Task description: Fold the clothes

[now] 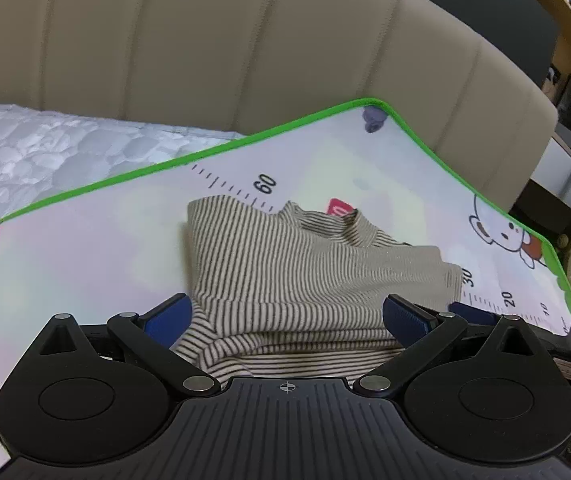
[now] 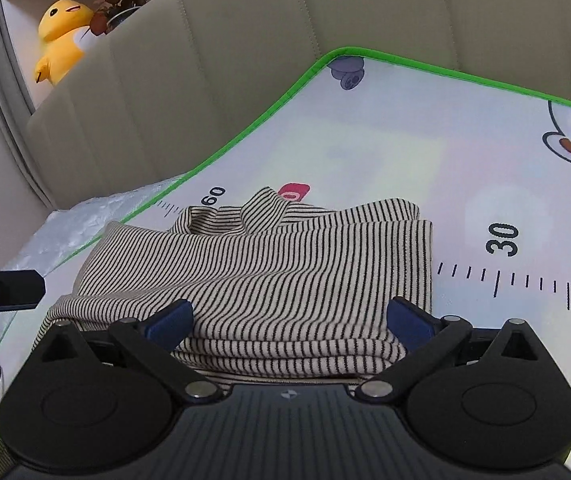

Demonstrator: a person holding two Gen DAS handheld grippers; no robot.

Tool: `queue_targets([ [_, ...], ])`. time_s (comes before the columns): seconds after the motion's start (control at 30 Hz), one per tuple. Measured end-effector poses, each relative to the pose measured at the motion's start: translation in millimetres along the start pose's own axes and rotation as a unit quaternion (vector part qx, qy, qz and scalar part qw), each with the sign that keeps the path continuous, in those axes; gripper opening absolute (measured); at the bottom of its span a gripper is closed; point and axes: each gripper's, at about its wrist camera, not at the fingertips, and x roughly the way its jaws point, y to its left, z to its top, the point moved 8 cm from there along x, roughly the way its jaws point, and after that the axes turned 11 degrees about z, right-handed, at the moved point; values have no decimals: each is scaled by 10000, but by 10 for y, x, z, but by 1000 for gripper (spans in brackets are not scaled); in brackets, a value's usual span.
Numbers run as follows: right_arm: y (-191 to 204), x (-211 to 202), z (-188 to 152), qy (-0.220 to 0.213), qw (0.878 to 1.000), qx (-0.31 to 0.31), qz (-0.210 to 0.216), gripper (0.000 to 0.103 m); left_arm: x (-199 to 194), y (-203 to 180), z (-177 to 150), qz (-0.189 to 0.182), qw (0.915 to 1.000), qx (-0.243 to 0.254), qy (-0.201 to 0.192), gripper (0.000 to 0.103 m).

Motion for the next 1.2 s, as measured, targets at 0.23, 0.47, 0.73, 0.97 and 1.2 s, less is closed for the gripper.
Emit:
queue_targets([
  [0.23, 60, 137, 19, 647, 9969, -387, -240, 103, 481, 195, -399, 310, 9958, -37, 864, 103],
  [0.47, 23, -222, 177, 114, 9987, -122, -488, 77, 312, 187, -260, 380, 9976, 1, 570, 103],
  [0.73, -141, -27, -219, 430, 9947, -355, -867, 86, 30, 111, 15, -296, 9982, -448, -267, 96],
  [0.97, -72, 52, -253, 756, 9909, -664, -896, 103, 466, 222, -311, 428, 9976, -159, 511, 86],
  [1.2, -23, -89, -157, 633, 9927, -532, -881, 96, 453, 223, -312, 401, 9975, -190, 542, 87],
])
